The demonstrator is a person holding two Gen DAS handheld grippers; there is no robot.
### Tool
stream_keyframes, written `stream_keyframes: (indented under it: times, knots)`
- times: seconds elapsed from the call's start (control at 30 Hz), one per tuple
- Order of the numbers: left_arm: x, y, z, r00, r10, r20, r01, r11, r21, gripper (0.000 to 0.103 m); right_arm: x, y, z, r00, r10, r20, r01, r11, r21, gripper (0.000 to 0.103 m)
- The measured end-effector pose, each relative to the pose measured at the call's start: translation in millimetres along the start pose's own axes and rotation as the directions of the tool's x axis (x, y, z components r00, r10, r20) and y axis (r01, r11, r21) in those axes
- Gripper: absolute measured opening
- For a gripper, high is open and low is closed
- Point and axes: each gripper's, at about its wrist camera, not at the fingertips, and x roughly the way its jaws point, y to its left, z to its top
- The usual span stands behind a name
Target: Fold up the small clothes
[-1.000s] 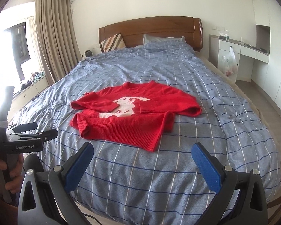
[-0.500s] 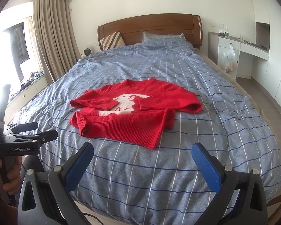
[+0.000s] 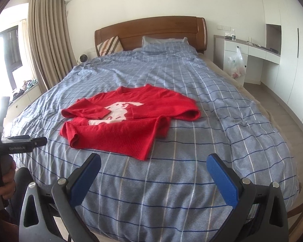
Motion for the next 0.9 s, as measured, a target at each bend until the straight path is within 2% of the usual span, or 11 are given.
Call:
stream_keyframes:
  times: [0.1,0.3,0.37,0.43,0.47,0.53,0.57,0.6,0.63,0.8,0.9]
  knots:
    - [20,-1,7,0.999,-0.029,-0.016,0.029,1.0,0.0,0.102,17,-13,-5,0.998,-0.022,-0.052,0.022,1.0,0.006,0.103]
    - [82,-36,28,0.999,0.038,-0.027,-0.033,0.99,0.14,0.098,82,-20,-11,0.981,0.082,-0.175,-0.074,0.996,0.053,0.103]
    - [101,-39,31,0.997,0.051,-0.066,-0.041,0.987,0.153,0.057,104,-18,-9,0.971,0.135,-0.197,-0.123,0.99,0.071,0.103]
    - [109,-33,31,0.995,-0.013,-0.101,0.025,0.992,0.122,0.025,127,-14,-5,0.959,0.188,-0.211,-0.173,0.981,0.089,0.103]
    - [105,-28,31,0.995,-0.034,-0.09,0.043,0.994,0.101,0.018,138,-13,-3,0.951,0.223,-0.216,-0.204,0.973,0.105,0.102]
    - [92,-17,28,0.995,-0.07,-0.066,0.075,0.994,0.079,0.011,159,-13,-2,0.925,0.311,-0.216,-0.282,0.947,0.156,0.087]
    - [84,-10,26,0.994,-0.092,-0.064,0.096,0.993,0.063,0.01,168,-15,-2,0.909,0.351,-0.222,-0.313,0.93,0.19,0.056]
    - [75,-3,24,0.992,-0.113,-0.062,0.116,0.992,0.046,0.01,175,-17,-3,0.898,0.374,-0.234,-0.326,0.92,0.219,0.014]
    - [65,5,21,0.989,-0.135,-0.058,0.137,0.99,0.03,0.009,178,-20,-4,0.892,0.376,-0.252,-0.318,0.917,0.242,0.005]
    - [18,34,-6,0.969,-0.235,-0.081,0.234,0.972,-0.022,0.009,130,-36,-7,0.864,0.449,-0.227,-0.373,0.874,0.312,0.005]
    - [7,33,-35,0.966,-0.224,-0.133,0.226,0.974,0.003,0.009,91,-35,-20,0.84,0.482,-0.248,-0.401,0.861,0.315,0.005]
